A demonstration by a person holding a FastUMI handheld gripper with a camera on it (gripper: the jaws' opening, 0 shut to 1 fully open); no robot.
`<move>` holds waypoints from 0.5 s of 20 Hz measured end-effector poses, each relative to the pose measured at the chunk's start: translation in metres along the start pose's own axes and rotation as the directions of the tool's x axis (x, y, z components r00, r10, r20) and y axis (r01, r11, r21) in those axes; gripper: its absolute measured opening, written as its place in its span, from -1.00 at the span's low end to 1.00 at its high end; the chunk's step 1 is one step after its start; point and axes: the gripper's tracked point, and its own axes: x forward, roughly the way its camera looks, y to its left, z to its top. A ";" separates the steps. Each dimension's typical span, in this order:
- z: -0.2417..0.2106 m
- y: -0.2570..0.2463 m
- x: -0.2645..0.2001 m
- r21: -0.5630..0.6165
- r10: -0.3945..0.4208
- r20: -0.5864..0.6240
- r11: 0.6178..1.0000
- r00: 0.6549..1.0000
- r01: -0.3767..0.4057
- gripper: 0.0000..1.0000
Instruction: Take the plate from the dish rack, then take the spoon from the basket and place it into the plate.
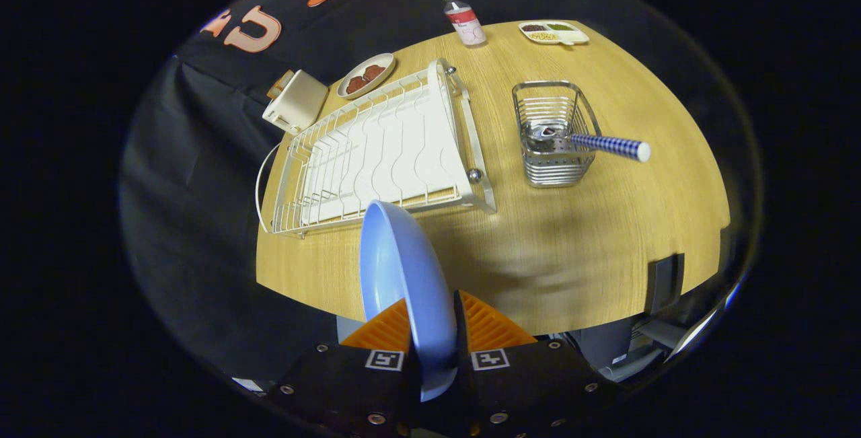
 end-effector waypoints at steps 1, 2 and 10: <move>-0.005 -0.001 0.006 0.011 0.010 -0.005 1.000 1.000 -0.010 -0.56; -0.009 -0.002 0.012 0.020 0.017 -0.002 1.000 1.000 -0.017 -0.56; -0.027 0.003 0.052 0.076 0.095 0.017 0.992 0.995 -0.096 -0.56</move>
